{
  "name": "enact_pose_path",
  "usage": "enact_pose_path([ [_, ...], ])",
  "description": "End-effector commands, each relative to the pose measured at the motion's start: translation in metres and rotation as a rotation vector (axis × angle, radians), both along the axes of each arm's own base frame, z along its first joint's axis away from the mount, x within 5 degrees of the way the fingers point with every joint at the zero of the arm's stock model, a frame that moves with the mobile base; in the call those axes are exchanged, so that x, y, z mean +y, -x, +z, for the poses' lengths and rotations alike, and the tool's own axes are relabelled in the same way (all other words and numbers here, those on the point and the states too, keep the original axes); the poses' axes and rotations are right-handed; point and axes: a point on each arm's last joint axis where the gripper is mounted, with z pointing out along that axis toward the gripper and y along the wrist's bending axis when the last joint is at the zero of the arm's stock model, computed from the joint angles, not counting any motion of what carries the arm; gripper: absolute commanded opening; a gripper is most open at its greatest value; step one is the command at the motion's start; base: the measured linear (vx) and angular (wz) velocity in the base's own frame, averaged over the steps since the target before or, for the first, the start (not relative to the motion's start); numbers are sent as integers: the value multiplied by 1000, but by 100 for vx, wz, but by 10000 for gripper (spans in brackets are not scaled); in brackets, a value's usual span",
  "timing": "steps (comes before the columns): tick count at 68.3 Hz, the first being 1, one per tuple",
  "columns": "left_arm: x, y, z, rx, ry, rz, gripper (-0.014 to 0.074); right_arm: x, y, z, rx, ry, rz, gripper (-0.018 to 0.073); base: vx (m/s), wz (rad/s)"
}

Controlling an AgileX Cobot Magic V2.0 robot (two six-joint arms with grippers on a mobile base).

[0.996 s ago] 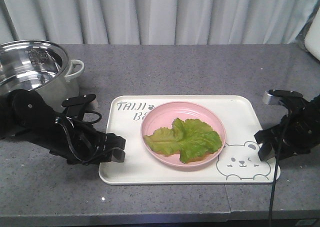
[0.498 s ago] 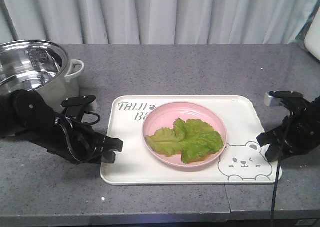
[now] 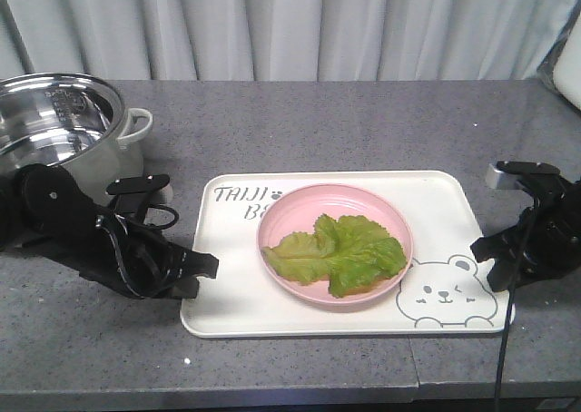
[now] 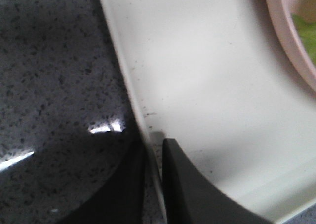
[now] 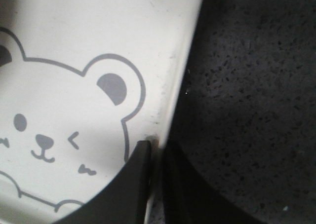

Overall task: Transfer vegetables to tray and serve
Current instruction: 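Lower both grippers to the tray's near corners to grip its edges, then close both grippers on the tray edges and lift the tray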

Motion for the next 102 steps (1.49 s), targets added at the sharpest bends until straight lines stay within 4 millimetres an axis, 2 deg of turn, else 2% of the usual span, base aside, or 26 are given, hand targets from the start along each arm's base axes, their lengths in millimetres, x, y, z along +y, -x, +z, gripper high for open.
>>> enact_pose_path([
  [1, -5, 5, 38, -116, 84, 6, -8, 12, 7, 35, -99, -90, 4, -4, 0, 0],
  [15, 2, 21, 66, -185, 89, -15, -8, 17, 20, 58, -149, -140, 11, -3, 0, 0],
  [29, 18, 39, 93, -261, 27, 29, -8, 24, 29, 75, -203, -208, 30, -3, 0, 0],
  [42, 34, 57, 109, -280, -56, 81, -8, 50, 33, 79, -210, -229, 123, -3, 0, 0],
  [53, 39, 63, 112, -270, -87, 89, -8, 68, 35, 78, -215, -220, 176, -3, 0, 0],
  [102, 39, 64, 112, -264, -84, 89, -8, 68, 34, 78, -218, -224, 164, -4, 0, 0],
])
